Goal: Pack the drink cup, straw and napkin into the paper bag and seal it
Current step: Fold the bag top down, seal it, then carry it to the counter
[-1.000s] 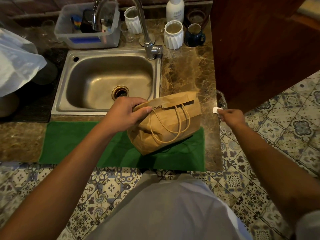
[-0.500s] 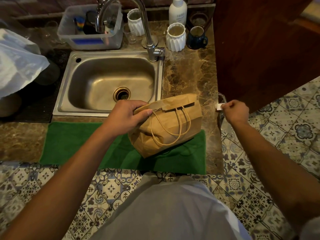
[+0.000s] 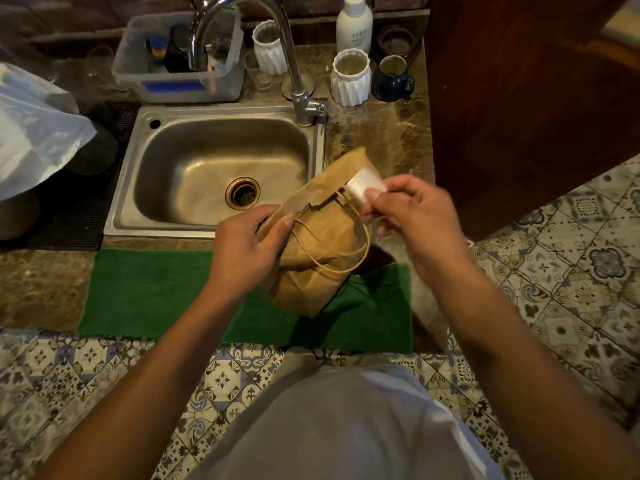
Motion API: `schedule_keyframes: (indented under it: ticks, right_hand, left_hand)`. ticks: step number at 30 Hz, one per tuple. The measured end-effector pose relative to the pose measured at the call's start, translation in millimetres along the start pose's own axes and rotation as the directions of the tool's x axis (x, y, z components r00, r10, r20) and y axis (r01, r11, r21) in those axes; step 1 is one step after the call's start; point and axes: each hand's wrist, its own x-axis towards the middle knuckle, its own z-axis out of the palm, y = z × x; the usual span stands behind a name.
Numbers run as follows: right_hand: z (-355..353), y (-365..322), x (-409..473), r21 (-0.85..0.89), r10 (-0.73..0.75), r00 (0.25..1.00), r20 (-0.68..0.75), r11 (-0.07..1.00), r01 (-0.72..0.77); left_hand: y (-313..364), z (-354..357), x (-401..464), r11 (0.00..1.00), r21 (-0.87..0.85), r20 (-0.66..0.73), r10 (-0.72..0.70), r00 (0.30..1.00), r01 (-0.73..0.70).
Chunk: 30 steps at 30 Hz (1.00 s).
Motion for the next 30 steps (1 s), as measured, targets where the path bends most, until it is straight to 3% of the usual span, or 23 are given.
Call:
schedule_keyframes:
  ticks: [2,5,8,15,21,25,30]
  right_hand:
    - [20,4,-14,-0.029,0.057,0.997,0.052,0.998,-0.055]
    - [30,3,-21,-0.156,0.006,1.0,-0.026,0.988,-0.01]
    - [28,-3,-22,-0.216,-0.096,0.995,-0.003,0.972,0.093]
    - [46,15,-9,-0.29,0.065,0.997,0.042,0.956,-0.05]
    - [53,36,-8,-0.429,0.031,0.999,0.018,0.903,-0.02]
    - [53,43,-5,-0.314,0.1,0.995,0.025,0.945,-0.087]
    - [53,49,-5,-0.249,0.16,0.986,0.047,0.958,-0.144]
  left_hand:
    - [-1,8,-4,0.995,-0.037,-0.015,-0.093,0.996,0.093]
    - [-4,19,-15,0.984,-0.051,-0.03,-0.175,0.984,0.173]
    - [-7,20,-23,0.984,-0.038,-0.079,-0.179,0.981,0.176]
    - [-4,21,-29,0.985,-0.025,-0.038,-0.173,0.984,0.172]
    - [-4,22,-35,0.991,0.001,-0.036,-0.132,0.991,0.133]
    - [-6,23,-37,0.995,0.05,-0.05,-0.079,0.996,0.081]
    - [-7,22,-39,0.993,0.01,-0.041,-0.118,0.992,0.118]
